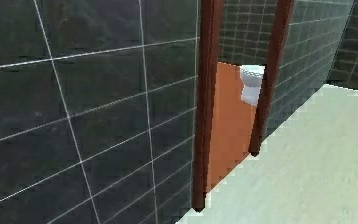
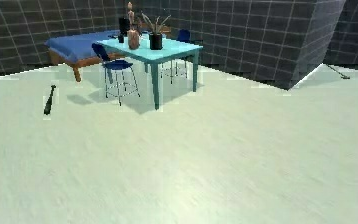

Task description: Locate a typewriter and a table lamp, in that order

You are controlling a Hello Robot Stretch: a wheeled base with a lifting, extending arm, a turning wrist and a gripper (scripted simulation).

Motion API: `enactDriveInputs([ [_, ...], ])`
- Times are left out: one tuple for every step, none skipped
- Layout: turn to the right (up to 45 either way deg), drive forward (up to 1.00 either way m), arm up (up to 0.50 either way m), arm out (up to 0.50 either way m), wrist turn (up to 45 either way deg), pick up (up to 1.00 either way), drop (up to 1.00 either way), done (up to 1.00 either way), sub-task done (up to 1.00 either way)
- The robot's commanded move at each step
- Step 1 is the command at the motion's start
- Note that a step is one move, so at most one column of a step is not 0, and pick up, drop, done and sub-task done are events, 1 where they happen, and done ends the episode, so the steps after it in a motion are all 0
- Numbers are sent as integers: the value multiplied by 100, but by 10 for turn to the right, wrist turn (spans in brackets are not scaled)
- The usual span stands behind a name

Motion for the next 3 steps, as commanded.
enactDriveInputs([
  [0, 10, 0, 0, 0, 0, 0, 0, 0],
  [-450, 0, 0, 0, 0, 0, 0, 0, 0],
  [-30, 0, 0, 0, 0, 0, 0, 0, 0],
])
